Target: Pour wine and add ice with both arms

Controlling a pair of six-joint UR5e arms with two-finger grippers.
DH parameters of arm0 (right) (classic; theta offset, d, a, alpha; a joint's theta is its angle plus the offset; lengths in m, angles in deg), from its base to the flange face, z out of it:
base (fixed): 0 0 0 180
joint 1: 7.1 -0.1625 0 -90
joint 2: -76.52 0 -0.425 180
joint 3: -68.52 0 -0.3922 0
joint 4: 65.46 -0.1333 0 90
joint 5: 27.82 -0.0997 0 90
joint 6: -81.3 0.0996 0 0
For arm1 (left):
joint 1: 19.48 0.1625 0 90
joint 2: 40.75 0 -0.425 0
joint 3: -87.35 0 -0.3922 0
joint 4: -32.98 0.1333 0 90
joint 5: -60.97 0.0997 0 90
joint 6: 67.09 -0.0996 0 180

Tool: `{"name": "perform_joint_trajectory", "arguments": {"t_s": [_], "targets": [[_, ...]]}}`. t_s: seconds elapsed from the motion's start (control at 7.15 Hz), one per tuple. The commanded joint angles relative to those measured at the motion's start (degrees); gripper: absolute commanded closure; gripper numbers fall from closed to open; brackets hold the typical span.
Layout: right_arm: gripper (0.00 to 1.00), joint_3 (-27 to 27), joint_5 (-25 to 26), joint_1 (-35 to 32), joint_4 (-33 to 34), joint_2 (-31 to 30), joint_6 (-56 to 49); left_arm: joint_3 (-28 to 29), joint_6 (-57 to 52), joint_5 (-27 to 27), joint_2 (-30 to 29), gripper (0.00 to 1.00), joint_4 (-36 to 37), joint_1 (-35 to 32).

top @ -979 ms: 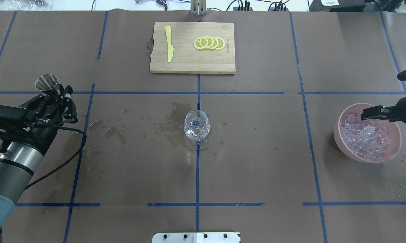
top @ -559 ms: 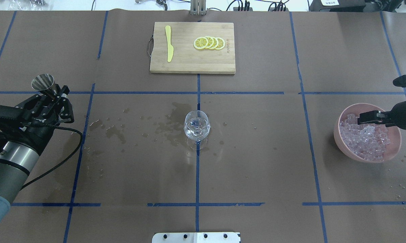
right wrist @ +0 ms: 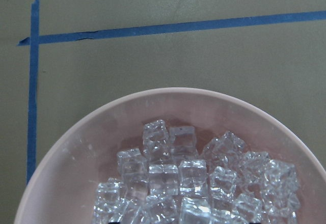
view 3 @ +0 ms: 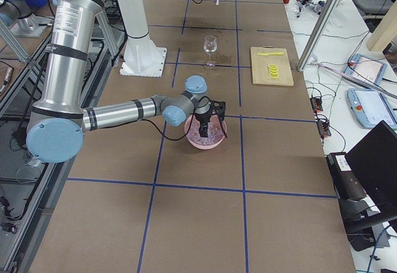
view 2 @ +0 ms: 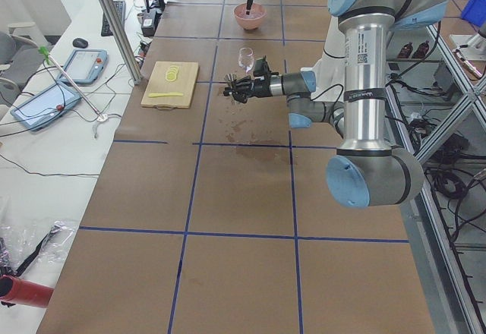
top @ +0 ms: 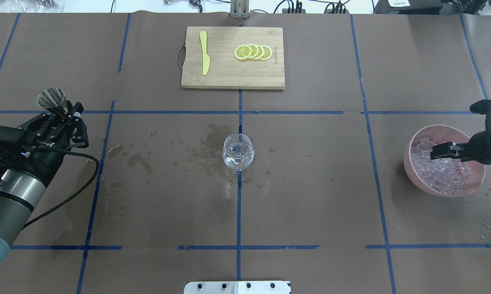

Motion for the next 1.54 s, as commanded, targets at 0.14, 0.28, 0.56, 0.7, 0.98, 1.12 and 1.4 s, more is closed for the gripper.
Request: {"name": "perform_joint_trajectory", "arguments": {"t_s": [0.14,0.28,0.56,0.7,0.98,1.12,1.4], "targets": [[0.28,0.73,0.25,0.11,-0.01,0.04,-0.06,-0.04,0.09,-0.06,1.22,1.00,0.00,-0.05],[0.30,0.90,0.25,0.11,-0.02,0.13,-0.06,-0.13,0.09,-0.06,1.32,1.00,0.00,-0.05],[0.44,0.91,0.16,0.20,-0.02,0.13,-0.06,-0.13,0.09,-0.06,1.32,1.00,0.00,-0.05],[0.68,0.91,0.16,0.20,-0.02,0.13,-0.14,-0.04,0.09,-0.06,1.50,1.00,0.00,-0.05],[1.00,0.73,0.16,0.03,-0.02,0.04,-0.58,-0.04,0.52,-0.06,3.43,1.00,-0.09,-0.05],[1.00,0.12,-0.28,-0.32,-0.02,-0.13,-0.85,-0.04,1.57,-0.06,3.52,1.00,-0.26,-0.05],[1.00,-3.82,-1.16,-0.85,0.60,-1.79,-0.85,0.31,4.28,-0.15,4.57,1.00,-0.44,-0.05]]}}
